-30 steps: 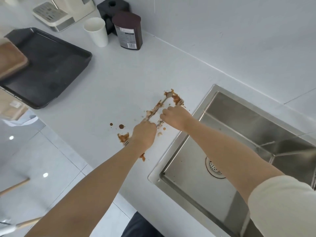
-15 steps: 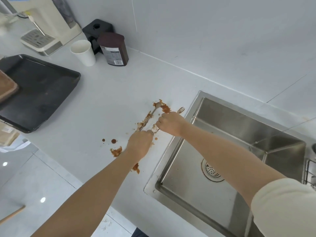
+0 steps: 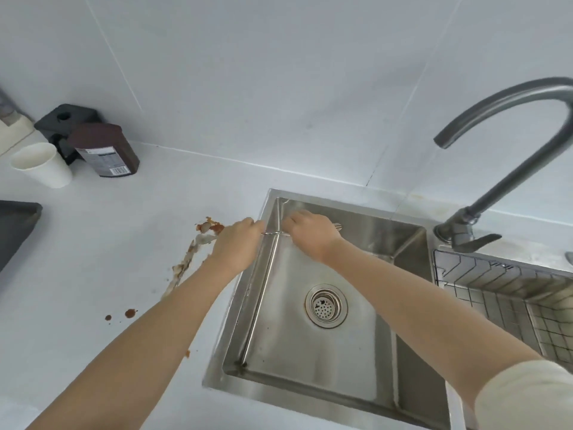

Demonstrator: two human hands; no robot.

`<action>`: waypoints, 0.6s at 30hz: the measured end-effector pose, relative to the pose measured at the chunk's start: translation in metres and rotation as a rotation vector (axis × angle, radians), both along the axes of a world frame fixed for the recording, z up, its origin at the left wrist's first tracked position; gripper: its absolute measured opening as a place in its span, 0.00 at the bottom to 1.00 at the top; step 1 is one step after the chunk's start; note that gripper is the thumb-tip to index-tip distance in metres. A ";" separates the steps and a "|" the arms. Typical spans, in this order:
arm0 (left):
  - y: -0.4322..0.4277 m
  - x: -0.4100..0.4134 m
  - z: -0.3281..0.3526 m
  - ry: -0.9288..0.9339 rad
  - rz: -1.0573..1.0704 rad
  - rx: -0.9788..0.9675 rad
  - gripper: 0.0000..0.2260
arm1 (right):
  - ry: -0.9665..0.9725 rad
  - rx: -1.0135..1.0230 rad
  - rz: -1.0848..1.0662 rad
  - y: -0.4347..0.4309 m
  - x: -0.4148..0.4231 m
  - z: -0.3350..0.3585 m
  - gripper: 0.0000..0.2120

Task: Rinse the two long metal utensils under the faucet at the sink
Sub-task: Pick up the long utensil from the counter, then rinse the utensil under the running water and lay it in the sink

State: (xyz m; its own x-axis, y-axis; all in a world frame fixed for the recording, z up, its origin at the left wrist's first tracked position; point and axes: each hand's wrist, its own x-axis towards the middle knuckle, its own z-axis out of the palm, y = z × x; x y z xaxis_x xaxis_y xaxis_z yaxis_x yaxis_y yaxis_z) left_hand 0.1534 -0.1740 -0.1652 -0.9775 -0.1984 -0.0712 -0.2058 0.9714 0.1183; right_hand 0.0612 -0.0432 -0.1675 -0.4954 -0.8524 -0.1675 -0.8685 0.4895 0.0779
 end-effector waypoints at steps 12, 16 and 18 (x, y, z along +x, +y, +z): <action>0.035 -0.075 0.028 0.200 -0.169 0.163 0.10 | -0.073 -0.691 -0.532 0.113 -0.040 0.034 0.11; 0.038 -0.090 0.034 0.206 -0.189 0.173 0.13 | -0.279 -0.905 -0.900 0.149 -0.059 0.045 0.13; 0.040 -0.100 0.036 0.215 -0.190 0.177 0.11 | -0.510 -0.972 -1.087 0.157 -0.073 0.043 0.13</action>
